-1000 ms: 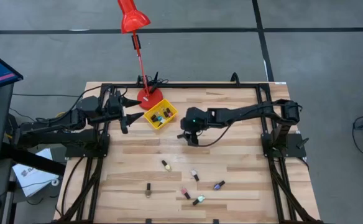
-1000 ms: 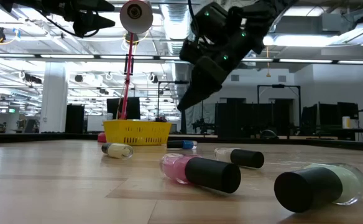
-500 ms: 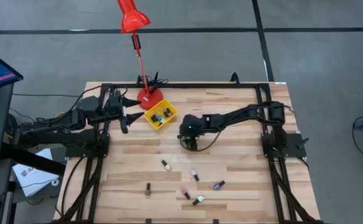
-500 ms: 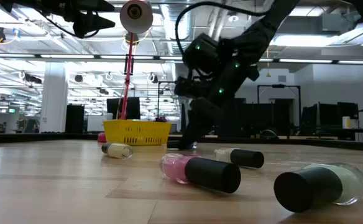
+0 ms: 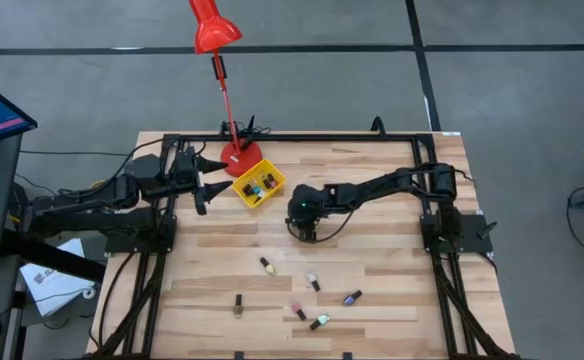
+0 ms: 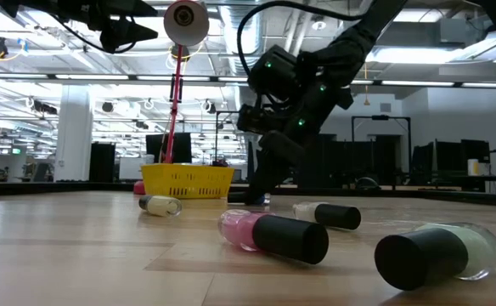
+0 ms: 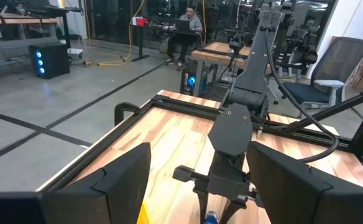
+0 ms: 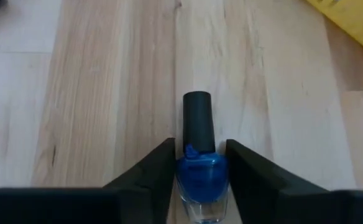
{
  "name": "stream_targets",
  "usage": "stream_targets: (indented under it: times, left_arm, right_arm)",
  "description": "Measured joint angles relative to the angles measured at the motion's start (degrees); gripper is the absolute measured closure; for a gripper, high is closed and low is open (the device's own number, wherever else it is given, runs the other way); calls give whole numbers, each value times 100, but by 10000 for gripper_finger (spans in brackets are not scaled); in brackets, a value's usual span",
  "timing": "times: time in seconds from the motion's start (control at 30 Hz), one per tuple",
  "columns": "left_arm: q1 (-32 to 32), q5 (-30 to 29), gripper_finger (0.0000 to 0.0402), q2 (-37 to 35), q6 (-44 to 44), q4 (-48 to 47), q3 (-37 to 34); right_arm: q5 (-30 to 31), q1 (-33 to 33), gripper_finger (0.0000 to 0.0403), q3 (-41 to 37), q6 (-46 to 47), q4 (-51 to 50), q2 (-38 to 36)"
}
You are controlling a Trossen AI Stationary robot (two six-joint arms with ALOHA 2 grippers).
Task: Pick & Place Nail Polish
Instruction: Put the blue nail polish into the yellow basket
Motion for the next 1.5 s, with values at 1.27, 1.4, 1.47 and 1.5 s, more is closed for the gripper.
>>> stream_targets:
  times: [1.27,1.4,1.47,1.5]
  left_arm:
    - [0,2,142,0,2,2,0]
    - [0,2,142,0,1,2,0]
    - [0,2,142,-2,1,4,0]
    - [0,2,142,0,1,3,0]
  right_arm:
    - [671,-822,296,2808,921,184,962]
    - [519,-742,295,3272,858,-19,1300]
    - [469,-709,295,3509,763,-375,1451]
    - [420,-707,295,3642,700,-455,1561]
